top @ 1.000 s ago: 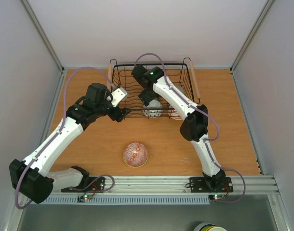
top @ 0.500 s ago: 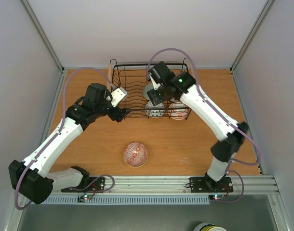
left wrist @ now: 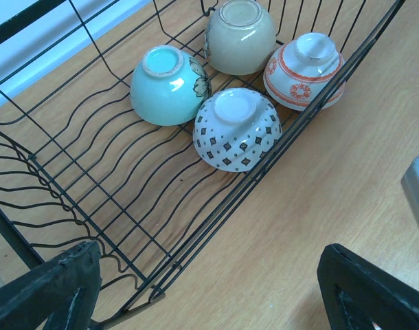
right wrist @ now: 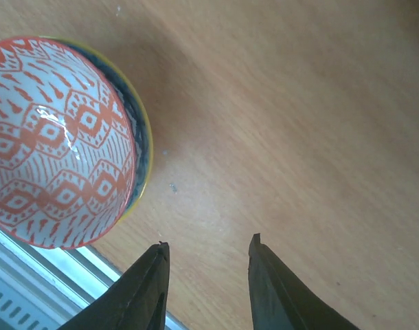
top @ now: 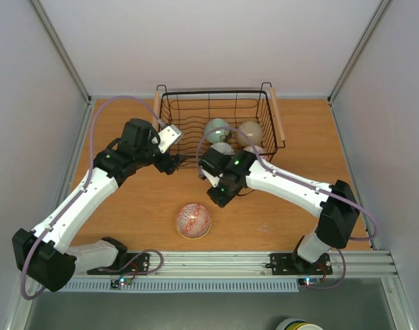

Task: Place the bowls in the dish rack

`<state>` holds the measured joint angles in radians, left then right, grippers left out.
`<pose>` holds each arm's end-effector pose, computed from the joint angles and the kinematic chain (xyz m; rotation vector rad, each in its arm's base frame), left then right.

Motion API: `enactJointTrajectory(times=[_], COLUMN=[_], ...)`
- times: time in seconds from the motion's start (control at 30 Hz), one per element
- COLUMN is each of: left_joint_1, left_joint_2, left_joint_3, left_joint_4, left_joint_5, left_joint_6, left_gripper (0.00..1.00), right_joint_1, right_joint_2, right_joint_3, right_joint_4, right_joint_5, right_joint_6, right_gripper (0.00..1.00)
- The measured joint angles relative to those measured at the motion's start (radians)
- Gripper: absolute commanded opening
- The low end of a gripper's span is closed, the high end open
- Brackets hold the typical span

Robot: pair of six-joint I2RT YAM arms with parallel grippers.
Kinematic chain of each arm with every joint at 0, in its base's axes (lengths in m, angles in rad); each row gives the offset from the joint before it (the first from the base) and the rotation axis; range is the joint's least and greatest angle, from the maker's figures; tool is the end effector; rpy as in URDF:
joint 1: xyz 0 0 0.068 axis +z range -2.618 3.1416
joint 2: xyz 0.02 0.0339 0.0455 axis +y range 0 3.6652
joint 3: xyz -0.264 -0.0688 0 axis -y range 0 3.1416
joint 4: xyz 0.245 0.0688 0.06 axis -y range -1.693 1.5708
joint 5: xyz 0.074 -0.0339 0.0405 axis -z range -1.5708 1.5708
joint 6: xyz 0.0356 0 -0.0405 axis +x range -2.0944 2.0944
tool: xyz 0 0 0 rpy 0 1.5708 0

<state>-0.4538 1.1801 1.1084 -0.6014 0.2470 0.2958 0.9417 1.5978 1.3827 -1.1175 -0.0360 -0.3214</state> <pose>0.2236 -0.1187 0.3322 0.9449 2.0359 -0.3624 0.1785 0.2475 0.2772 -1.7300 2.3544 0.1568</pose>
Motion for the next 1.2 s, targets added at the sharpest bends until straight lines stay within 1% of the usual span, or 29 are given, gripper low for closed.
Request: enactJointTrajectory(times=[0.1, 0.3, 0.5, 1.07, 1.2], left_joint_1=[0.0, 0.0, 0.0, 0.001, 0.001], left_joint_2=[0.0, 0.0, 0.0, 0.0, 0.0], left_joint_3=[0.0, 0.0, 0.0, 0.0, 0.0], left_joint_4=[0.0, 0.0, 0.0, 0.0, 0.0], left_joint_5=[0.0, 0.0, 0.0, 0.003, 0.003], left_joint_6=[0.0, 0.0, 0.0, 0.0, 0.0], left_gripper=[0.86, 0.86, 0.86, 0.86, 0.86], right_joint_1=[0.006, 0.027, 0.056, 0.064, 0.065], right_joint_2=[0.008, 0.046, 0.107, 0.158, 0.161], right_joint_3=[-0.036, -0.038, -0.038, -0.043, -0.048], right_joint_4=[0.035, 0.119, 0.167, 0.203, 0.205], right_joint_5=[-0.035, -0.091, -0.126, -0.148, -0.143], right_joint_6=[0.027, 0.067, 0.092, 0.123, 0.126], right_gripper=[0.32, 0.31, 0.28, 0.2, 0.2])
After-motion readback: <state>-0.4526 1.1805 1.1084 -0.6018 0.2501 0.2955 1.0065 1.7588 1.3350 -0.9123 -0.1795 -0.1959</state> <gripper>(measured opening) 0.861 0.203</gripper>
